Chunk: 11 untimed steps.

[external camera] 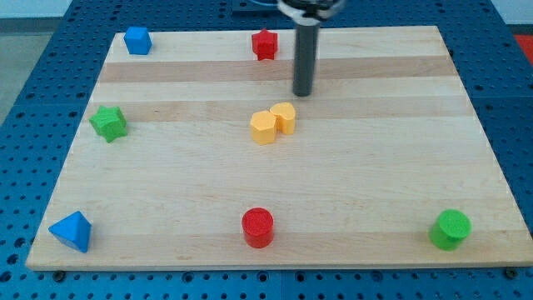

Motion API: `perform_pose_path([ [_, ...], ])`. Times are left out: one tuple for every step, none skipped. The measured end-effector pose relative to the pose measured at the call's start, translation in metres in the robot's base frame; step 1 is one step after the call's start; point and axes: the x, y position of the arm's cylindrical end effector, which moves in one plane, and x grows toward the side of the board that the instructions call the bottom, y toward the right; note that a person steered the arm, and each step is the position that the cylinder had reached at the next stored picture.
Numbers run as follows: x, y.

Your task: Push blue cube sightly to the left

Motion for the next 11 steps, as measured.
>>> perform_pose_path([
  [-0.016, -0.056],
  [-0.075, -0.09],
  [-0.125, -0.12],
  [-0.153, -0.144],
  [-0.155, -0.181],
  [-0.155, -0.206],
  [-0.154, -0.235],
  [-0.154, -0.253],
  [-0.155, -0.273],
  [-0.155, -0.293],
  [-0.155, -0.309],
])
